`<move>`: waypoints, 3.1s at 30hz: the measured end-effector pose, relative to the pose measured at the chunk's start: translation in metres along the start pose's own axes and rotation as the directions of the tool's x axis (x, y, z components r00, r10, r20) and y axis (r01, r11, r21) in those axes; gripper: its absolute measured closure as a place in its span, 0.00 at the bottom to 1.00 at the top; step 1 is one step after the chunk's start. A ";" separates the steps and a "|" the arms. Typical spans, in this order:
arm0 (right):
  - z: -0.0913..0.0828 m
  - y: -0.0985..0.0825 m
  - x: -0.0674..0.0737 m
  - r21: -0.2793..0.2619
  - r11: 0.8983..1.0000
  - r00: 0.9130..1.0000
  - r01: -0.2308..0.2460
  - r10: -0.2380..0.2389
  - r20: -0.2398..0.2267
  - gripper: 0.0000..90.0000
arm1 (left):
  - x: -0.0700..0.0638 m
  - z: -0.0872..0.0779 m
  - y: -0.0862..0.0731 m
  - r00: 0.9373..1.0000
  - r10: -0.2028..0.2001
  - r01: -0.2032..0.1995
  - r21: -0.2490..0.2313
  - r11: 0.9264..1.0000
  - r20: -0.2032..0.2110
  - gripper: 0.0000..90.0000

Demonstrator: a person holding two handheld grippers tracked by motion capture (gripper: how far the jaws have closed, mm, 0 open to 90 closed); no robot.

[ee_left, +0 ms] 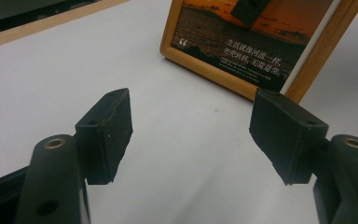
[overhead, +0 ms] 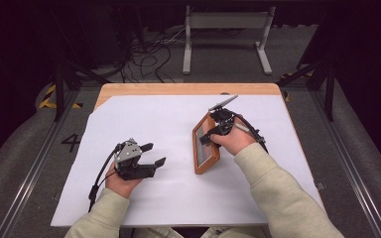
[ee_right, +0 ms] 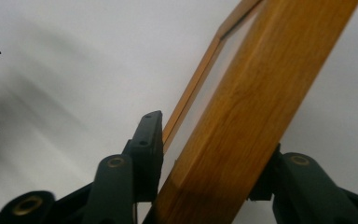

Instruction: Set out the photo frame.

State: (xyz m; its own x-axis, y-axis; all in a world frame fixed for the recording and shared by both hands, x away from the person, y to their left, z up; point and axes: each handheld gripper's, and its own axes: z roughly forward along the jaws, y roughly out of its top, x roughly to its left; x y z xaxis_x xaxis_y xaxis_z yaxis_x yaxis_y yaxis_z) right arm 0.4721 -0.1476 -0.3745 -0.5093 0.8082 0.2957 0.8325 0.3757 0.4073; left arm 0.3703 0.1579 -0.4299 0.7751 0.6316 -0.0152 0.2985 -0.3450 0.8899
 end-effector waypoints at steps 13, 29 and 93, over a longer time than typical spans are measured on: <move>-0.002 0.004 0.001 0.028 0.995 0.995 -0.100 0.100 0.008 0.77 | 0.000 -0.001 0.000 1.000 0.006 -0.006 -0.009 1.000 -0.006 0.33; -0.019 0.010 0.014 0.029 0.993 0.993 0.111 -0.110 -0.038 0.82 | 0.002 -0.005 0.001 1.000 -0.009 0.008 -0.025 1.000 -0.013 0.34; 0.004 0.014 0.049 0.266 0.506 0.571 0.820 -0.752 -0.329 0.80 | 0.007 -0.011 -0.004 0.999 -0.031 0.030 -0.027 0.999 -0.033 0.34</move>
State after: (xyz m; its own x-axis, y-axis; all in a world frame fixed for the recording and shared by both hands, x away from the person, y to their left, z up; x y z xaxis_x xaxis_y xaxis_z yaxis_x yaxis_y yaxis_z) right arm 0.4596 -0.1010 -0.3575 -0.9887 0.0296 0.1467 0.0616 0.9738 0.2191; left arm 0.3685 0.1716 -0.4282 0.7467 0.6646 -0.0274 0.3063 -0.3070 0.9011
